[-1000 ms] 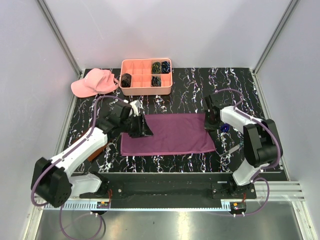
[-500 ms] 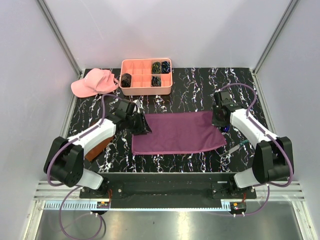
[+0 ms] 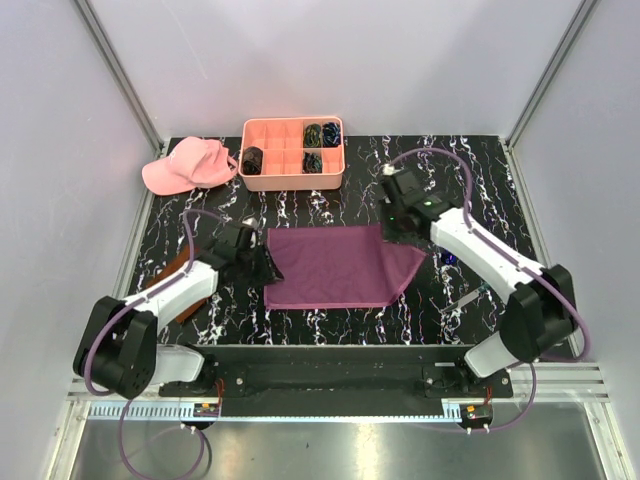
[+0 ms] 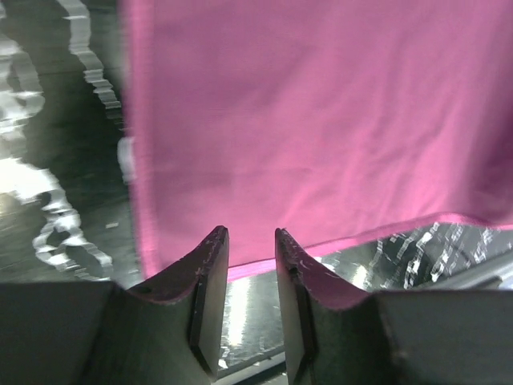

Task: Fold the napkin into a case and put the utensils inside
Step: Fold the rectangle-folded napkin at the center of the board.

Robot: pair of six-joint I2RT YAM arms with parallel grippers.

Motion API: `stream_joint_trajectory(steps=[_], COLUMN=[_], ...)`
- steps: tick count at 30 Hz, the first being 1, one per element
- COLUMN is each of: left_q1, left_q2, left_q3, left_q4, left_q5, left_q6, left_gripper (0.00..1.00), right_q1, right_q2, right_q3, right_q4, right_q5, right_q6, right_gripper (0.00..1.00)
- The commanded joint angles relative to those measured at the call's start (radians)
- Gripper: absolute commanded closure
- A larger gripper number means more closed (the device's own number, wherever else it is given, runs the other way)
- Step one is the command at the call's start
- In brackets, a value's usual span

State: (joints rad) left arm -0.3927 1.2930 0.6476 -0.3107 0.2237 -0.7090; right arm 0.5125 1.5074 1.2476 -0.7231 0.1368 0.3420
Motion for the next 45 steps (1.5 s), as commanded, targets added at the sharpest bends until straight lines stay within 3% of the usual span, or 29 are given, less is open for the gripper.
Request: stream_joint_trajectory(steps=[1,12,20,45], left_q1=[0.031,0.031,0.031,0.031], left_q2=[-0.014,0.014,-0.009,-0.040], left_q3=[-0.064,-0.181,-0.198,-0.235], left_q4=[0.065,0.177,0.173,0.179], left_q5=[-0.027,0.005,0.000,0.000], left_q6=[-0.009,-0.049,-0.043,-0.044], left_gripper=[0.70,0.73,0.74,0.74], right_q1=[0.084,0.239,0.291,0.297], right_q2=[0.089,0.309,0.448,0.559], right_q3=[0.079,0.246,0.358,0.420], right_q4=[0.010,0.145,0.165,0.238], right_q5=[-0.043,-0.192,-0.256,-0.298], right_q6=[0.092,0.314,0.360,0.469], right_gripper=[1.00,1.00,1.00,1.00])
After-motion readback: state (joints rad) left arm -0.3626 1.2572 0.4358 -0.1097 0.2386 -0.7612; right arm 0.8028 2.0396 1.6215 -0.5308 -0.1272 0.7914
